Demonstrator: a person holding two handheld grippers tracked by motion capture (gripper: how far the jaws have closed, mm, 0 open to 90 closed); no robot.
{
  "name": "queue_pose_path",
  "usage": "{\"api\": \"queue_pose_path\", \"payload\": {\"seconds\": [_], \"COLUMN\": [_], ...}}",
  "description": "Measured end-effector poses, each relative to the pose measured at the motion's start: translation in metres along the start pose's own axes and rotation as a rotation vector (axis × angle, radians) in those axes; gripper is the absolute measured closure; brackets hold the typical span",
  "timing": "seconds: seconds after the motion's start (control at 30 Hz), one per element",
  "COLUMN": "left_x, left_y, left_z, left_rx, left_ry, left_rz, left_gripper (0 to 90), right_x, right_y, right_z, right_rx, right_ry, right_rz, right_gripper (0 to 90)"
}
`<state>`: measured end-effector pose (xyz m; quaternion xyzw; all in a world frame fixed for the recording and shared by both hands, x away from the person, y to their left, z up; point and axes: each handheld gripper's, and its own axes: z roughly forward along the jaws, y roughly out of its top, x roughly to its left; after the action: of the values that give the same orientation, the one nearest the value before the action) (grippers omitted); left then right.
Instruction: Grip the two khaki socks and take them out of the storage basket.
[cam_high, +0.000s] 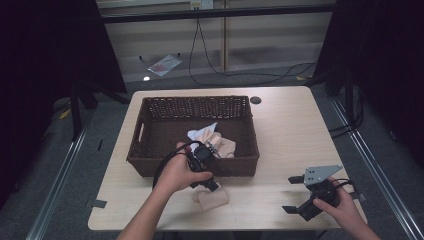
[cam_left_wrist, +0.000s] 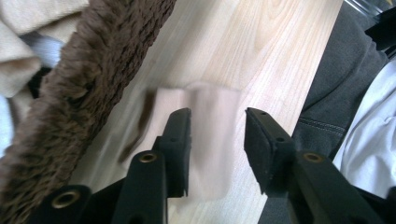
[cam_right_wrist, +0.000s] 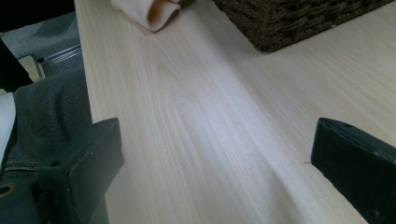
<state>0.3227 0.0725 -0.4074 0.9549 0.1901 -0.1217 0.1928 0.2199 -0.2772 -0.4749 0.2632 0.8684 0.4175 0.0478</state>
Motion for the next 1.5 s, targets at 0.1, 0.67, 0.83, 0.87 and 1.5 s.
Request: {"api": "queue_pose_path", "payload": {"seconds": [0.1,0.67,0.83,0.87,1.5], "left_x": [0.000,-0.008,-0.004,-0.002,0.035], "left_y": [0.000,0.013,0.017,0.018,0.031], "left_z": [-0.004,-0.048,-0.057,-0.058,-0.064], "left_rx": [0.000,-0.058,-0.065,-0.075,-0.111], "left_ry": [0.006,0.016,0.037,0.044,0.122], "left_rz": [-0.001,-0.015,-0.019,-0.031,-0.097], "left_gripper": [57.6,27.6,18.7,17.1,8.3], "right_x": [0.000,0.000,0.000,0.000,0.000], "right_y": [0.000,0.000,0.000,0.000,0.000], "right_z": [0.000,0.000,0.000,0.000,0.000], "right_rx": [-0.001,0.000,0.000,-0.001,0.000], "right_ry": [0.000,0.000,0.000,0.000,0.000], "right_rz": [-0.001,0.001,-0.001,0.001,-0.001], "right_gripper": [2.2,2.2,2.2,2.2,2.2]}}
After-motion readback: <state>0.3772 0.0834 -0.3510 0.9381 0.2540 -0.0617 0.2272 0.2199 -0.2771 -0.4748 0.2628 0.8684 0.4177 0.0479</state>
